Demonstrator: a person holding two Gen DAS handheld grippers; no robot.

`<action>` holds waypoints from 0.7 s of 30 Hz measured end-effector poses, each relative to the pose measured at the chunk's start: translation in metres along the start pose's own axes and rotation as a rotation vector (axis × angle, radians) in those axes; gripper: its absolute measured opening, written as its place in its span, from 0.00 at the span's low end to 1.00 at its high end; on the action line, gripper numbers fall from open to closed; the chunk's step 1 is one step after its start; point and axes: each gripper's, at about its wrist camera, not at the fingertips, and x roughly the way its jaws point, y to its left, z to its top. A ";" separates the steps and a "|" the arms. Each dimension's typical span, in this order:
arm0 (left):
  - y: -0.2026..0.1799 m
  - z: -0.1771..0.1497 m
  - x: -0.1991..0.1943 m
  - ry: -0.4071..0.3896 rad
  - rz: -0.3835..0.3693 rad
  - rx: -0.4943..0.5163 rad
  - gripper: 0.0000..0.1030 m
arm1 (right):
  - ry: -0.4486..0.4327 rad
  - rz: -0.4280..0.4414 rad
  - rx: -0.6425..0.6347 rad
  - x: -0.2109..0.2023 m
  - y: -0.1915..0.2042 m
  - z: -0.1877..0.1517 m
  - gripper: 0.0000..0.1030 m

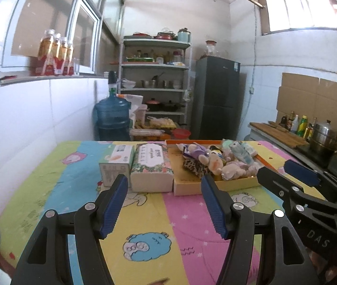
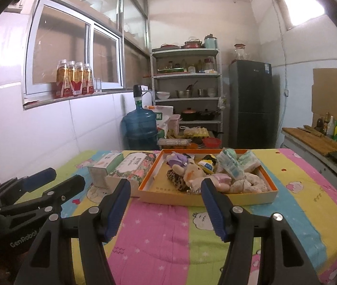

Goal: Organize soft objects

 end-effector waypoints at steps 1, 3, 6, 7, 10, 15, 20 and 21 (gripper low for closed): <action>0.000 -0.001 -0.005 -0.007 0.010 -0.002 0.64 | -0.001 -0.004 0.004 -0.003 0.000 -0.001 0.60; -0.001 -0.003 -0.012 -0.014 0.013 -0.006 0.64 | -0.005 -0.011 0.013 -0.010 -0.001 -0.003 0.60; -0.004 -0.004 -0.020 -0.020 0.020 -0.004 0.64 | -0.016 -0.037 0.021 -0.022 -0.002 -0.007 0.60; -0.006 -0.006 -0.024 -0.021 0.024 -0.002 0.64 | -0.018 -0.043 0.021 -0.024 -0.002 -0.007 0.60; -0.009 -0.009 -0.031 -0.026 0.028 -0.004 0.64 | -0.021 -0.049 0.020 -0.032 -0.002 -0.011 0.60; -0.013 -0.013 -0.043 -0.037 0.039 0.000 0.64 | -0.033 -0.044 0.020 -0.044 -0.002 -0.015 0.60; -0.017 -0.015 -0.054 -0.050 0.050 0.003 0.64 | -0.040 -0.035 0.017 -0.053 -0.002 -0.018 0.60; -0.018 -0.015 -0.055 -0.052 0.051 0.003 0.64 | -0.043 -0.033 0.015 -0.054 -0.002 -0.018 0.60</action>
